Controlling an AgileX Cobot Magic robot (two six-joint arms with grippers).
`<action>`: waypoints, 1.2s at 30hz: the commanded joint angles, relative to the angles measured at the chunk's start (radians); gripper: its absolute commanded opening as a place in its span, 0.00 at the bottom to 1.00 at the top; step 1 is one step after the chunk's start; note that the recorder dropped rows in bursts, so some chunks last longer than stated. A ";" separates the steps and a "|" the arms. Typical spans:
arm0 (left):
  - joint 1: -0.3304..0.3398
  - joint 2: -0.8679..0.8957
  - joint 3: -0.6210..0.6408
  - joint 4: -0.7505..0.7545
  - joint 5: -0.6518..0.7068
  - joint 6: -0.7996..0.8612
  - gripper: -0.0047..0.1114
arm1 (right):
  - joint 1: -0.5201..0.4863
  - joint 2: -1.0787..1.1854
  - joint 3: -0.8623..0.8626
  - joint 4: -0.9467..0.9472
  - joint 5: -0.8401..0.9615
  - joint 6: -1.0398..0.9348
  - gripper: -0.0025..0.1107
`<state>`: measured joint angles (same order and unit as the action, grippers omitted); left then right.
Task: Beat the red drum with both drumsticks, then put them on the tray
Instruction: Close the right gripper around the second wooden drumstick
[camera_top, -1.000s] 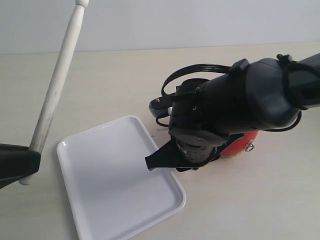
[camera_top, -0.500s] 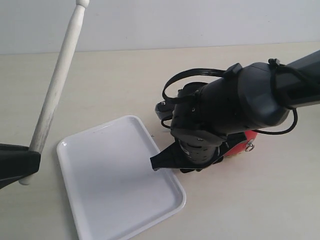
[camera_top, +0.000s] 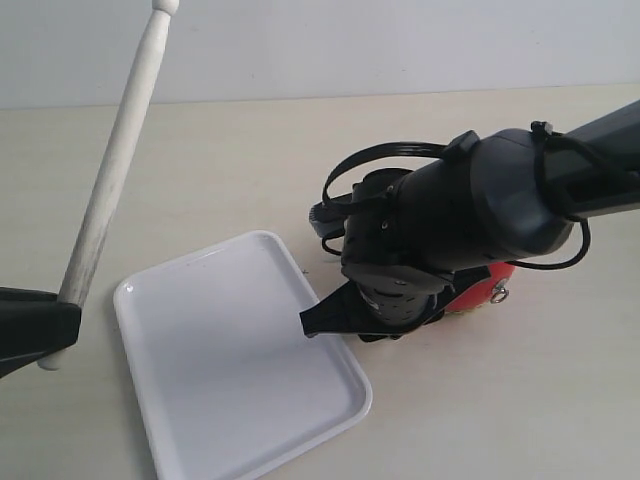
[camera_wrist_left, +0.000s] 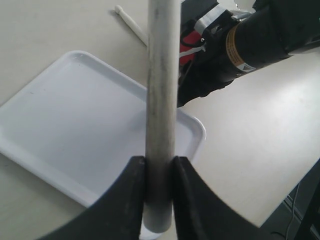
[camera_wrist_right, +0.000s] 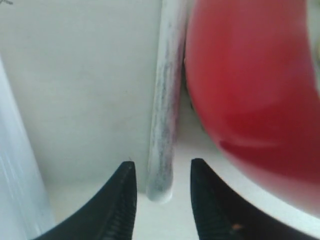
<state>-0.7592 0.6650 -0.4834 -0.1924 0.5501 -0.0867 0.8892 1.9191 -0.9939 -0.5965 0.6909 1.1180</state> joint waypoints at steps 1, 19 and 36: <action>0.003 -0.001 0.006 0.005 -0.007 0.005 0.04 | -0.005 0.002 -0.011 -0.016 -0.009 0.010 0.34; 0.003 -0.001 0.006 0.005 -0.007 0.007 0.04 | -0.005 0.002 -0.011 -0.031 -0.009 0.010 0.34; 0.003 -0.001 0.006 0.005 -0.007 0.012 0.04 | -0.005 0.042 -0.011 -0.034 -0.014 0.012 0.33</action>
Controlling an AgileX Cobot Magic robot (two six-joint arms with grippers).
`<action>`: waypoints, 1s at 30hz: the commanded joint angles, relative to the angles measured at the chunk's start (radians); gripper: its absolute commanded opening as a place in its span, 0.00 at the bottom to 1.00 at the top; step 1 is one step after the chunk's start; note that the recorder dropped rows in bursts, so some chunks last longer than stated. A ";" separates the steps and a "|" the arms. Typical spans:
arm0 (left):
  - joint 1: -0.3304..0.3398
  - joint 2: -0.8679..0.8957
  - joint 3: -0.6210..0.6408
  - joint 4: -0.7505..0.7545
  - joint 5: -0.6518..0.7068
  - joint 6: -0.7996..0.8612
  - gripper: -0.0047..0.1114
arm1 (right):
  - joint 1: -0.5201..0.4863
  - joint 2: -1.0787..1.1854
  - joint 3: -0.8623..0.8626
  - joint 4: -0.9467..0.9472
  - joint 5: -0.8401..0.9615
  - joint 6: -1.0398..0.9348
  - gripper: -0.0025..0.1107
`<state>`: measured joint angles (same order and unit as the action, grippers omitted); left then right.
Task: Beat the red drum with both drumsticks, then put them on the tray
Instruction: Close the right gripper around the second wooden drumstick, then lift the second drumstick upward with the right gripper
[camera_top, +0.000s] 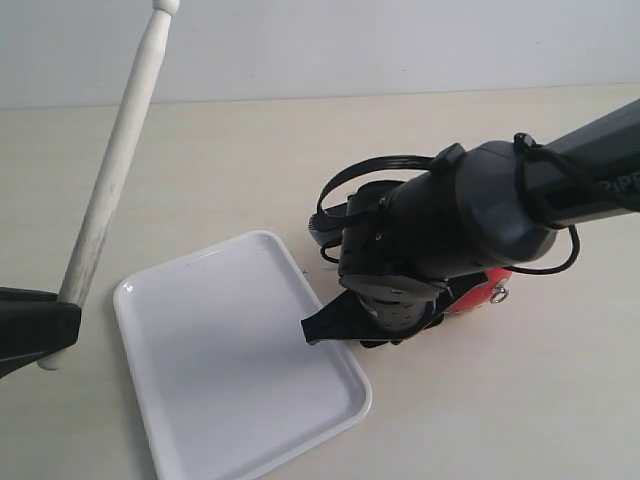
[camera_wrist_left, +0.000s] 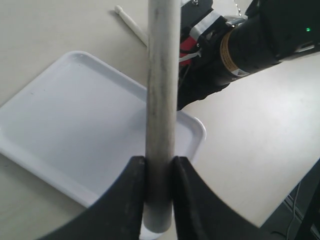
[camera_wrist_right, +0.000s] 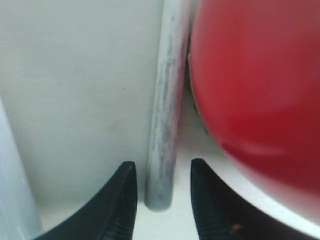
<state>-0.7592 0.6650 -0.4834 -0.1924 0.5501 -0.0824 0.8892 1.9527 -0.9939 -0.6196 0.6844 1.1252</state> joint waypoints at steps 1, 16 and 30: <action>0.003 -0.001 0.006 0.005 -0.007 0.007 0.04 | -0.005 0.013 -0.011 -0.010 -0.008 0.005 0.33; 0.003 -0.001 0.006 0.005 -0.007 0.009 0.04 | -0.005 0.036 -0.011 0.035 0.000 0.003 0.12; 0.003 0.024 0.006 0.003 -0.007 0.022 0.04 | -0.005 -0.288 -0.011 0.074 0.046 -0.123 0.02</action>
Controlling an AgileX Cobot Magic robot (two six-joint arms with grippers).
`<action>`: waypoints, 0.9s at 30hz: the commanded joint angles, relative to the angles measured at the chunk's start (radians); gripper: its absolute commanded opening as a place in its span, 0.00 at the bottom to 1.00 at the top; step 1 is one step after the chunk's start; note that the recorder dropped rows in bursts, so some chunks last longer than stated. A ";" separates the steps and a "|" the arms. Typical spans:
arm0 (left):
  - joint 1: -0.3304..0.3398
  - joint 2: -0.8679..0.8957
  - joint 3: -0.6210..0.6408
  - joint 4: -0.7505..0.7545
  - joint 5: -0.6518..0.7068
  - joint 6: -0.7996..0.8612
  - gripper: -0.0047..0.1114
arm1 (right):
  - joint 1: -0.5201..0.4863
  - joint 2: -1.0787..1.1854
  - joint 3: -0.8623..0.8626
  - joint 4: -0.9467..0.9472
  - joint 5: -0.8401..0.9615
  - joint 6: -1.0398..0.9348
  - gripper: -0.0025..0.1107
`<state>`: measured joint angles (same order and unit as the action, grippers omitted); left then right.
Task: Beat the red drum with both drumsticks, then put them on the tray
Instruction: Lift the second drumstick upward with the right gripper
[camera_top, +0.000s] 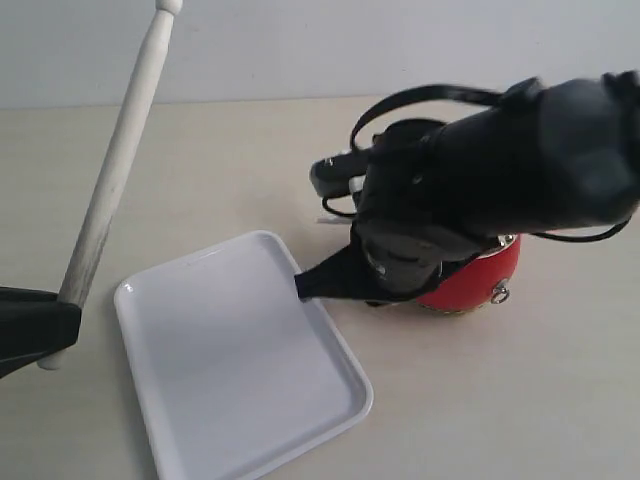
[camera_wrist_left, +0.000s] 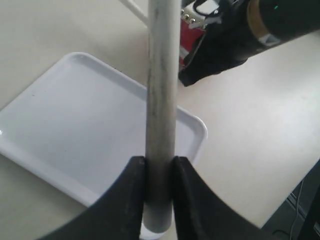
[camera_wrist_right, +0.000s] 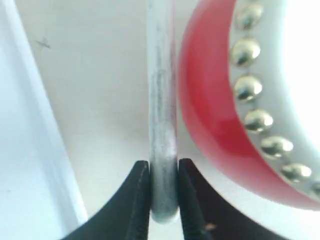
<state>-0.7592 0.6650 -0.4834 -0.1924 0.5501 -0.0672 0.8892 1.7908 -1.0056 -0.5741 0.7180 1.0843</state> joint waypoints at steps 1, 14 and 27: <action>0.003 0.040 0.006 0.003 -0.007 0.007 0.04 | -0.005 -0.168 0.001 0.044 0.021 -0.115 0.02; 0.003 0.356 -0.219 -0.036 0.054 0.042 0.04 | -0.005 -0.855 0.075 0.076 0.389 -0.277 0.02; 0.001 0.566 -0.349 -0.277 0.044 0.270 0.04 | -0.005 -1.300 0.241 0.220 0.503 -0.254 0.02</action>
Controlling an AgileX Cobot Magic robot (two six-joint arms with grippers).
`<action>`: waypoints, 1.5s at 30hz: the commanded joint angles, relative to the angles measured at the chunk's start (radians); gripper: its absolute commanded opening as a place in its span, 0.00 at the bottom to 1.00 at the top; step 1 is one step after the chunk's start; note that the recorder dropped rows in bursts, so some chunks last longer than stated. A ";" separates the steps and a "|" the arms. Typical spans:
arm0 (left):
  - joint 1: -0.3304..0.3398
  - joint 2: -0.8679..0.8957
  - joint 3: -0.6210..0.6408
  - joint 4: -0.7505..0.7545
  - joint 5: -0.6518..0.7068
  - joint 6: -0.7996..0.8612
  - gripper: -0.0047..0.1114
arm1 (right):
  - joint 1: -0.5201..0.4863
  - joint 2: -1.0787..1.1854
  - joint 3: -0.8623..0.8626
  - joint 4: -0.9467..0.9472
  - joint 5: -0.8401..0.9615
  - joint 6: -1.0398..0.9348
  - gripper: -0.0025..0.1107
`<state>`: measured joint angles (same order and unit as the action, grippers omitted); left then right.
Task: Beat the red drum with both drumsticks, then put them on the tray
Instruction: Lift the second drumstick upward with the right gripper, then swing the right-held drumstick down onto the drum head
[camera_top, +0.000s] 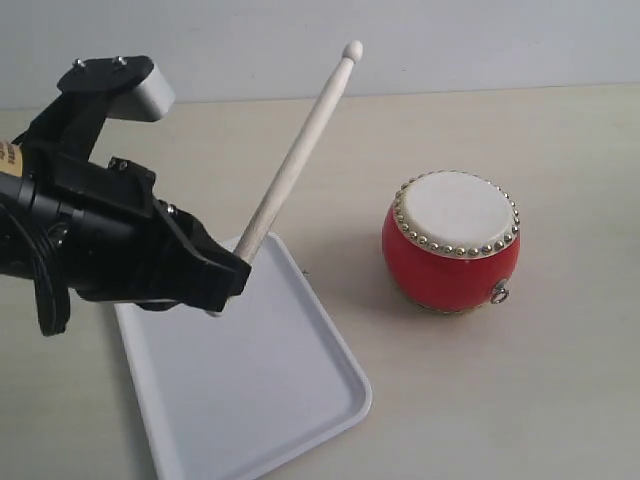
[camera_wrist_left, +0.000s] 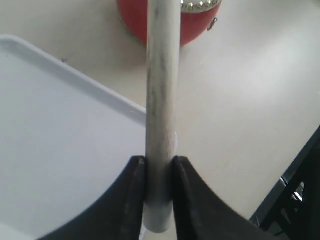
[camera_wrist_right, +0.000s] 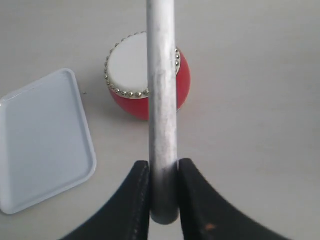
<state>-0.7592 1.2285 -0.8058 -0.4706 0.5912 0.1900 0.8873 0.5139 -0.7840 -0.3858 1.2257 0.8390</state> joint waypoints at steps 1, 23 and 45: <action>0.001 0.003 -0.028 0.001 0.016 0.012 0.04 | -0.004 -0.021 0.026 0.032 -0.005 -0.023 0.02; -0.139 0.075 -0.103 0.276 0.191 -0.255 0.04 | -0.004 0.141 0.080 0.133 -0.005 -0.246 0.02; -0.264 0.250 -0.265 0.483 0.223 -0.490 0.04 | -0.004 0.200 0.249 0.173 -0.080 -0.204 0.02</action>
<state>-1.0171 1.4779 -1.0907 -0.0074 0.8326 -0.2634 0.8873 0.7015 -0.5352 -0.2099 1.1947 0.6199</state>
